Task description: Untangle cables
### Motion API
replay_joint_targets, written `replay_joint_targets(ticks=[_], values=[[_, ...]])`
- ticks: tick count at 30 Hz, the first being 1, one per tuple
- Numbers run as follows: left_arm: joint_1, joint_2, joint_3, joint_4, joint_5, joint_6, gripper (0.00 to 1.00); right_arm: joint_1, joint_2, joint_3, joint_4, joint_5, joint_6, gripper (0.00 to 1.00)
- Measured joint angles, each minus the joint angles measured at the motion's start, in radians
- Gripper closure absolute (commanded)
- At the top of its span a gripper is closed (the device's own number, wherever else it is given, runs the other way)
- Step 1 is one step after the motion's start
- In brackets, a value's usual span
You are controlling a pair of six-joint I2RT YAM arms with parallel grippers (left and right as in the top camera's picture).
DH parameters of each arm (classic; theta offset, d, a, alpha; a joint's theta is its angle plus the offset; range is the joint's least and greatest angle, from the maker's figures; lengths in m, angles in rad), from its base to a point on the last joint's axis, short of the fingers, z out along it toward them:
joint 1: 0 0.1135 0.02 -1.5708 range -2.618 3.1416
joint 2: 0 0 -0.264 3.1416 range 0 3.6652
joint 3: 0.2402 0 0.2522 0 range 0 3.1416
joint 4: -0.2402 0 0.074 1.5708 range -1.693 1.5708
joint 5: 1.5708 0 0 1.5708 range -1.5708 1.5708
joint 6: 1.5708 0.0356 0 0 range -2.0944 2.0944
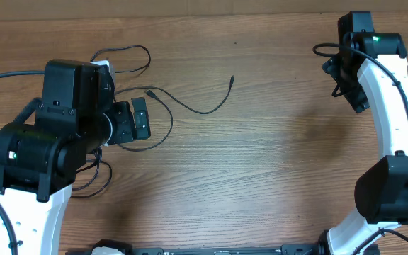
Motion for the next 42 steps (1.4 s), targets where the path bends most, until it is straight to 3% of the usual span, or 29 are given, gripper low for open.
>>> replay_joint_targets(ticks=[4, 15, 21, 25, 32, 38, 42], values=[[0.0, 0.009, 0.0, 0.013, -0.006, 0.0, 0.0, 0.0, 0.0, 0.0, 0.0, 0.0, 0.0, 0.0], [0.0, 0.038, 0.0, 0.335, 0.033, 0.042, 0.01, 0.0, 0.0, 0.0, 0.0, 0.0, 0.0, 0.0], [0.0, -0.025, 0.0, 0.275, 0.055, 0.113, 0.0, 0.0, 0.0, 0.0, 0.0, 0.0, 0.0, 0.0], [0.0, -0.194, 0.0, 0.186, 0.048, 0.154, 0.01, 0.0, 0.0, 0.0, 0.0, 0.0, 0.0, 0.0], [0.0, -0.417, 0.0, 0.1, -0.093, 0.126, 0.01, 0.0, 0.0, 0.0, 0.026, 0.0, 0.0, 0.0], [0.0, -0.385, -0.094, 0.328, -0.153, 0.1, 0.01, 0.0, 0.0, 0.0, 0.026, 0.0, 0.0, 0.0], [0.0, -0.258, -0.208, 0.586, -0.178, 0.104, 0.0, 0.0, 0.0, 0.0, 0.026, 0.0, 0.0, 0.0]])
